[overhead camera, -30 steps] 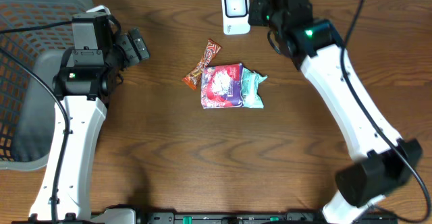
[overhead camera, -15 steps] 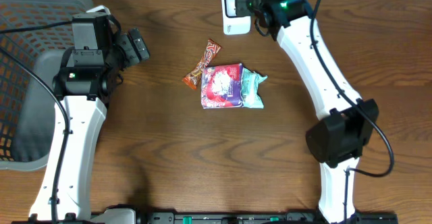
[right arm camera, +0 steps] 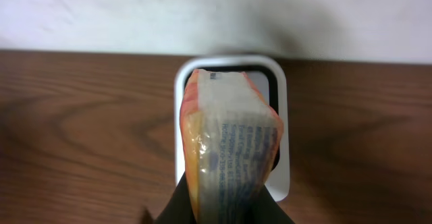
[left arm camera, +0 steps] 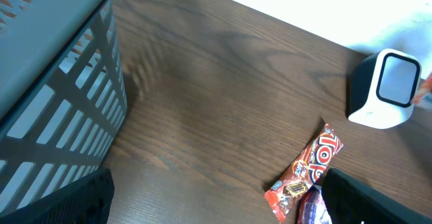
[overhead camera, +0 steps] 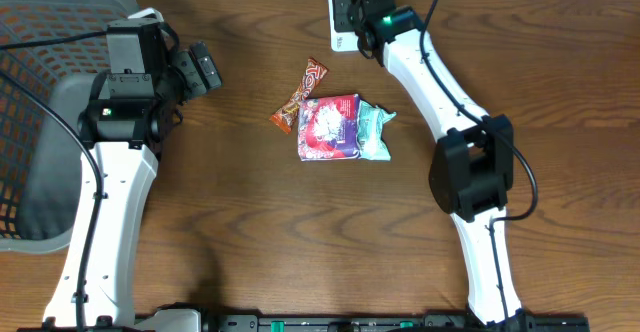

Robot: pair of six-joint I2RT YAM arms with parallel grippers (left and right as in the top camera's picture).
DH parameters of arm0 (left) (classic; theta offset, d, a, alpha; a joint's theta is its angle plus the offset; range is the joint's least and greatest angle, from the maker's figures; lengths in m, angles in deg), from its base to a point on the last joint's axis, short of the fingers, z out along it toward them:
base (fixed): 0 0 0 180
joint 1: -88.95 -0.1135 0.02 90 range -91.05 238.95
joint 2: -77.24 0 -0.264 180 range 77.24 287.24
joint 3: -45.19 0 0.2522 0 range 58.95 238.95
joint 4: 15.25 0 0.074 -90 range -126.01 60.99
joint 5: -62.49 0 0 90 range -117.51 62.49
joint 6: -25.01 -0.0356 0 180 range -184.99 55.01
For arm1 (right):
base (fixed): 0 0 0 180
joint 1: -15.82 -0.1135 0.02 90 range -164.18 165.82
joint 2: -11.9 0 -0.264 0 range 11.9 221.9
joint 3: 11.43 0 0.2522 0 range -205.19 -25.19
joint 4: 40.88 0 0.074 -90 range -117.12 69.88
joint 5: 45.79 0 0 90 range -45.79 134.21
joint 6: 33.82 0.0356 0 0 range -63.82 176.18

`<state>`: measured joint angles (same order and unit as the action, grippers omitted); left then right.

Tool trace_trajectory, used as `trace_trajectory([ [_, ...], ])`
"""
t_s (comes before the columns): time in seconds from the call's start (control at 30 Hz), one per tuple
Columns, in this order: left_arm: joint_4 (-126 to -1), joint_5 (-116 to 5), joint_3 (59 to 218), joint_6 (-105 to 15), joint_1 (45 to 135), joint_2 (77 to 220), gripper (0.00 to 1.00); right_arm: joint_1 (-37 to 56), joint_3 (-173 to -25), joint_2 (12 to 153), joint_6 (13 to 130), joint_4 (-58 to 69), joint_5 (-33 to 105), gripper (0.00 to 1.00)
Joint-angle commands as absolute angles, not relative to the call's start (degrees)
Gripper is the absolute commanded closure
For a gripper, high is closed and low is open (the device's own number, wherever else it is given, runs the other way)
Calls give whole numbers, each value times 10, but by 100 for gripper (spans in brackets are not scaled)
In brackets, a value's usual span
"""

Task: Scan the item barcode
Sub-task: 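Hold the orange box under the scanner window with the right gripper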

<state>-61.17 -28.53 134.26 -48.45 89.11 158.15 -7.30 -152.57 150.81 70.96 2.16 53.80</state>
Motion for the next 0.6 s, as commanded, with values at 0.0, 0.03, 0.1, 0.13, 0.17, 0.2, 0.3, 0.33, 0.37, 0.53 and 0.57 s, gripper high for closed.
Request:
trace_trajectory([
  [0.0,-611,-284,1349,-482,891,1584,2,-75,-1538,1506,702,15,579,99],
  [0.03,-611,-284,1349,-481,891,1584,2,-75,-1538,1505,702,13,583,99],
  [0.1,-611,-284,1349,-482,891,1584,2,-75,-1538,1504,702,6,585,99],
  [0.13,-611,-284,1349,-482,891,1584,2,-75,-1538,1504,702,1,585,99],
  [0.17,-611,-284,1349,-482,891,1584,2,-75,-1538,1505,702,-2,585,99],
  [0.2,-611,-284,1349,-482,891,1584,2,-74,-1538,1507,702,-6,585,99],
  [0.3,-611,-284,1349,-482,891,1584,2,-74,-1537,1508,703,-10,585,99],
  [0.33,-611,-284,1349,-482,891,1584,2,-74,-1537,1508,703,-10,585,99],
  [0.37,-611,-284,1349,-482,891,1584,2,-74,-1537,1508,703,-10,585,99],
  [0.53,-611,-284,1349,-482,891,1584,2,-72,-1537,1508,703,-1,585,99],
  [0.57,-611,-284,1349,-482,891,1584,2,-71,-1537,1508,703,1,585,99],
])
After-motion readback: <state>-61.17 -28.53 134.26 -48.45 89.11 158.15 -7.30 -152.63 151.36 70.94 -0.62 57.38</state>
